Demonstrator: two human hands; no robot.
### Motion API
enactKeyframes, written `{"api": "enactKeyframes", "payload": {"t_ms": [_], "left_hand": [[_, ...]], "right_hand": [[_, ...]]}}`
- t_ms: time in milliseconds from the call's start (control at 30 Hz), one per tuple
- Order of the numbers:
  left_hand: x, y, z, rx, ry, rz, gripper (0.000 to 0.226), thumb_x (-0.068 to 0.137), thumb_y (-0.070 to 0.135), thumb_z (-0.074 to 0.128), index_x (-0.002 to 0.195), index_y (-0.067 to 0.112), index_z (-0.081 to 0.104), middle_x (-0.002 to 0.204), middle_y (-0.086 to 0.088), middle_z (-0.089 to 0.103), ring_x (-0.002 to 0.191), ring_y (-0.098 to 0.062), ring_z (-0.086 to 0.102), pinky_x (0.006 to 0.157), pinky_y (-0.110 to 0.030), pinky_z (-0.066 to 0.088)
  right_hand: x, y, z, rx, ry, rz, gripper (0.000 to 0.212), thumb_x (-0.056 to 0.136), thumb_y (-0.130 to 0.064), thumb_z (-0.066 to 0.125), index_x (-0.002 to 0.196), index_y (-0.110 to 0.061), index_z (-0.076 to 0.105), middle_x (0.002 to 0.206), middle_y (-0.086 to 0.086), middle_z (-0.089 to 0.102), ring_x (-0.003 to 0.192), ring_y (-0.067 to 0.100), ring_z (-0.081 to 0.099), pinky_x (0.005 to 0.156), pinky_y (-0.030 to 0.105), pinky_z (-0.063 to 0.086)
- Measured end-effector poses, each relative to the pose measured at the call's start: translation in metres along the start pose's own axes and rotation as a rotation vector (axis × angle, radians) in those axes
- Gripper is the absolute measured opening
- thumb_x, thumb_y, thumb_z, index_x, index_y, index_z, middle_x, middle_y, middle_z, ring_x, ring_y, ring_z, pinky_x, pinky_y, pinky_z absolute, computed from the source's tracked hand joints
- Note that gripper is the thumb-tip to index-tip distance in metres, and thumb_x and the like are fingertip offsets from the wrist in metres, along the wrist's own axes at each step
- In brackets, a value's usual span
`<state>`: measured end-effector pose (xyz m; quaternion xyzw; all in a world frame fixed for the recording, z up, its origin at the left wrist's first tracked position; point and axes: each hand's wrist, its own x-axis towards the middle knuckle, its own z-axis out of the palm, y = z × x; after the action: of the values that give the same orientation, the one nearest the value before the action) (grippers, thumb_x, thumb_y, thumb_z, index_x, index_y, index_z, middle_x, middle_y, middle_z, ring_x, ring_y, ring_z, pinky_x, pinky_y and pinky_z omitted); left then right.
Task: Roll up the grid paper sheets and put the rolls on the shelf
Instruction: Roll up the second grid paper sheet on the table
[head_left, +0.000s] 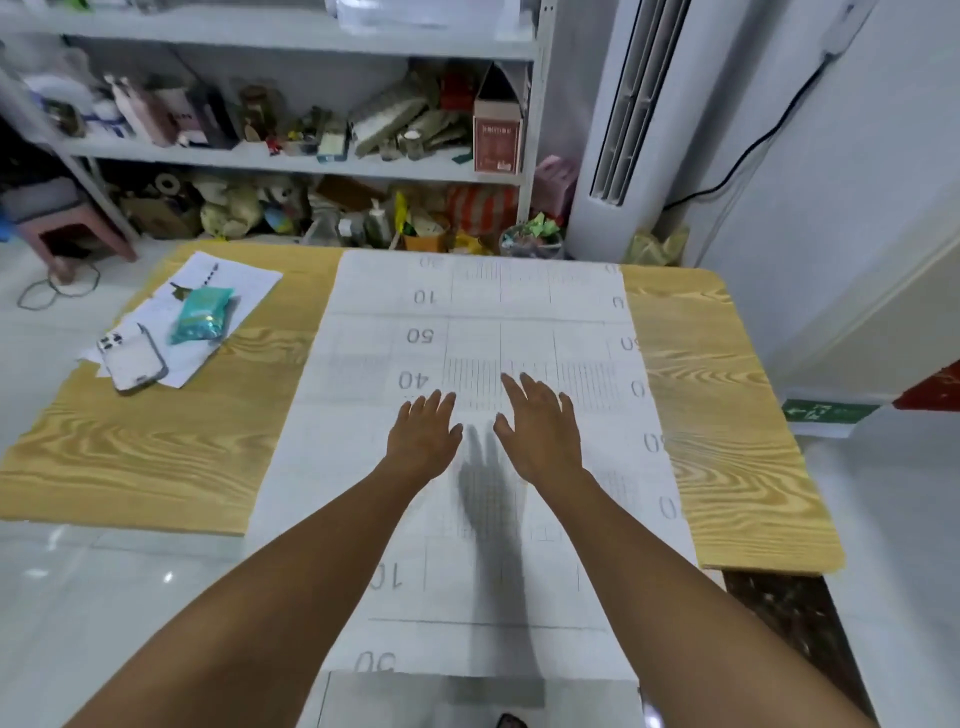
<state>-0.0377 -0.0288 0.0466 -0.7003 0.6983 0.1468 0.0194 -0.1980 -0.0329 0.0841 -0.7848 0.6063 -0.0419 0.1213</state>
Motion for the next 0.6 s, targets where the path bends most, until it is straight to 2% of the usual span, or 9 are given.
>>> {"api": "enactKeyframes", "payload": {"t_ms": [100,200,300,333,433,467,600], "left_hand": [[0.009,-0.003,0.040,0.008,-0.142,0.018,0.059,0.097,0.043,0.025,0.146,0.018,0.004,0.155,-0.006,0.002,0.141,-0.023,0.002,0.113,-0.038,0.001],[0.021,-0.017,0.071,-0.016,-0.209,0.003,0.066,0.095,0.048,0.028,0.145,0.019,-0.004,0.154,-0.003,-0.009,0.141,-0.020,-0.007,0.112,-0.037,-0.004],[0.032,-0.026,0.085,-0.048,-0.166,0.019,0.073,0.093,0.051,0.030,0.144,0.020,-0.011,0.152,-0.001,-0.019,0.139,-0.018,-0.016,0.112,-0.036,-0.006],[0.040,-0.027,0.085,-0.054,-0.149,0.028,0.073,0.093,0.051,0.030,0.144,0.020,-0.012,0.152,0.000,-0.020,0.139,-0.018,-0.017,0.112,-0.036,-0.006],[0.069,-0.029,0.077,-0.073,-0.142,0.024,0.071,0.094,0.048,0.031,0.144,0.019,-0.011,0.152,-0.001,-0.020,0.139,-0.018,-0.017,0.112,-0.036,-0.005],[0.076,-0.030,0.073,-0.077,-0.139,0.023,0.071,0.094,0.047,0.032,0.144,0.019,-0.010,0.152,-0.001,-0.020,0.139,-0.018,-0.016,0.113,-0.036,-0.004],[0.106,-0.041,0.070,-0.086,-0.068,0.066,0.068,0.095,0.045,0.034,0.145,0.019,-0.004,0.154,-0.001,-0.015,0.140,-0.020,-0.011,0.113,-0.036,-0.002]], "right_hand": [[0.004,0.013,0.039,-0.007,-0.033,-0.018,0.054,0.099,-0.037,0.029,0.148,-0.025,0.012,0.157,0.002,0.014,0.143,0.020,0.012,0.115,0.040,0.006],[0.006,0.020,0.075,0.031,-0.061,-0.034,0.053,0.100,-0.035,0.030,0.148,-0.026,0.011,0.157,0.001,0.010,0.144,0.018,0.009,0.115,0.038,0.004],[-0.001,0.021,0.103,0.066,-0.065,-0.058,0.053,0.098,-0.032,0.038,0.147,-0.025,0.020,0.156,0.001,0.015,0.143,0.020,0.013,0.113,0.036,0.004],[-0.005,0.019,0.111,0.077,-0.068,-0.043,0.051,0.097,-0.032,0.040,0.145,-0.024,0.026,0.155,0.002,0.021,0.142,0.022,0.018,0.113,0.038,0.008],[-0.011,0.016,0.130,0.045,-0.137,0.011,0.050,0.090,-0.038,0.034,0.137,-0.022,0.041,0.147,0.004,0.039,0.134,0.026,0.038,0.104,0.048,0.036],[-0.011,0.016,0.133,0.033,-0.158,0.018,0.052,0.089,-0.040,0.032,0.136,-0.022,0.042,0.146,0.005,0.040,0.133,0.027,0.039,0.102,0.049,0.039],[0.019,0.019,0.141,-0.038,-0.154,0.024,0.057,0.090,-0.046,0.026,0.140,-0.021,0.037,0.149,0.006,0.035,0.135,0.028,0.034,0.105,0.048,0.031]]}}
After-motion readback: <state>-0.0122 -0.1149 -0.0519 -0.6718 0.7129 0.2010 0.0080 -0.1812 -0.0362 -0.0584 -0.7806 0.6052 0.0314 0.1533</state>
